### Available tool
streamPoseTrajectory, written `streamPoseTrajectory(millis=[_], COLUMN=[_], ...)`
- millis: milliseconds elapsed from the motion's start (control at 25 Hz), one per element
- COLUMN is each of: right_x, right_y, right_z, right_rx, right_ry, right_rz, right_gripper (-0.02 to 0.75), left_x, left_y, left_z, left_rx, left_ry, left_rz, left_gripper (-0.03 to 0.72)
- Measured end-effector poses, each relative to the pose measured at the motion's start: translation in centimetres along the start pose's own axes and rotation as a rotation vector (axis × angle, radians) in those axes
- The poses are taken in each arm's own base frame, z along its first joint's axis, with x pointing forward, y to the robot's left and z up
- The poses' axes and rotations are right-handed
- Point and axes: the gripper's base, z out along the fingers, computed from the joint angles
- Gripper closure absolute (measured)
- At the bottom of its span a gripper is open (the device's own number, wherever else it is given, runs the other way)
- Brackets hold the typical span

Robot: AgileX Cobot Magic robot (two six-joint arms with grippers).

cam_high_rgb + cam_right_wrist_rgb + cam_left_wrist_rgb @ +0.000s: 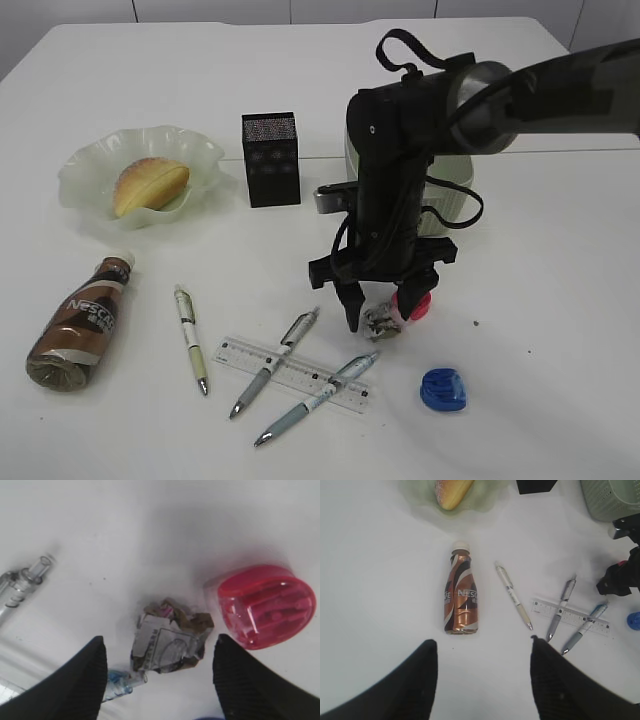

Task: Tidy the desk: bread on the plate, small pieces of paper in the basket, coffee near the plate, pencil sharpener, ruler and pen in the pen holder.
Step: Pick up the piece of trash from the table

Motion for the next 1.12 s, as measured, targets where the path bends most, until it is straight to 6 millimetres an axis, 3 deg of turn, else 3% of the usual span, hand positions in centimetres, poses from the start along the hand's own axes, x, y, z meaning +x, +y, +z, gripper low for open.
streamPoseTrajectory(millis=[1120], right_x=[-0.28], right_y=[-0.02], right_z=[0.84], right_rx=[0.004], right_ry=[-0.006], right_rz=[-0.012], right_gripper=[0.249], left_x=[0.00], left_y=[0.00], left_z=[0.00], left_rx=[0.000], left_ry=[0.000], left_rz=[0.000], left_gripper=[0.254])
